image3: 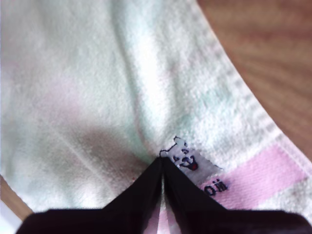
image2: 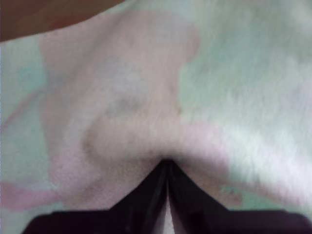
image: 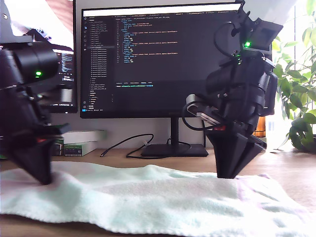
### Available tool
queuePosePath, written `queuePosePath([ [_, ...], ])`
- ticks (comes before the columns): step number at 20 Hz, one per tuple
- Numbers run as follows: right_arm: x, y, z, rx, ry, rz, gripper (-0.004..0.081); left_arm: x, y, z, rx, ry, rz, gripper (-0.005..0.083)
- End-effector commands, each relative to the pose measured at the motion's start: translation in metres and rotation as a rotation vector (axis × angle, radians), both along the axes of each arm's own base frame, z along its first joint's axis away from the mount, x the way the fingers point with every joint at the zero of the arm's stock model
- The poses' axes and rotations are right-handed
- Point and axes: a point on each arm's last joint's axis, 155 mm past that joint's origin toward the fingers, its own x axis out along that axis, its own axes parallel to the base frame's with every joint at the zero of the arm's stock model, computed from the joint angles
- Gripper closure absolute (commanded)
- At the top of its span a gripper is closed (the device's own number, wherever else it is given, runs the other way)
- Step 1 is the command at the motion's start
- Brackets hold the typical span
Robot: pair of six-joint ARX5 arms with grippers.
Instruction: Fold the tea towel to a neat square and place it to the right
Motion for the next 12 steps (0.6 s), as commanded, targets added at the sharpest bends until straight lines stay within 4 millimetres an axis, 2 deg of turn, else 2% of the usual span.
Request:
queuePosePath([
  [1, -0.023, -0.007, -0.023, -0.058, 0.095, 0.006, 0.0783, -0.015, -0.006, -0.027, 0.025, 0.059, -0.045, 0.0794],
  [5, -0.031, -0.004, -0.014, -0.065, 0.106, 0.0, 0.0783, -0.01, -0.025, -0.029, 0.0, 0.02, -0.103, 0.0795],
  [12, -0.055, 0.014, -0.003, -0.081, 0.135, 0.046, 0.0783, -0.009, -0.044, -0.038, -0.03, 0.013, -0.153, 0.0795],
])
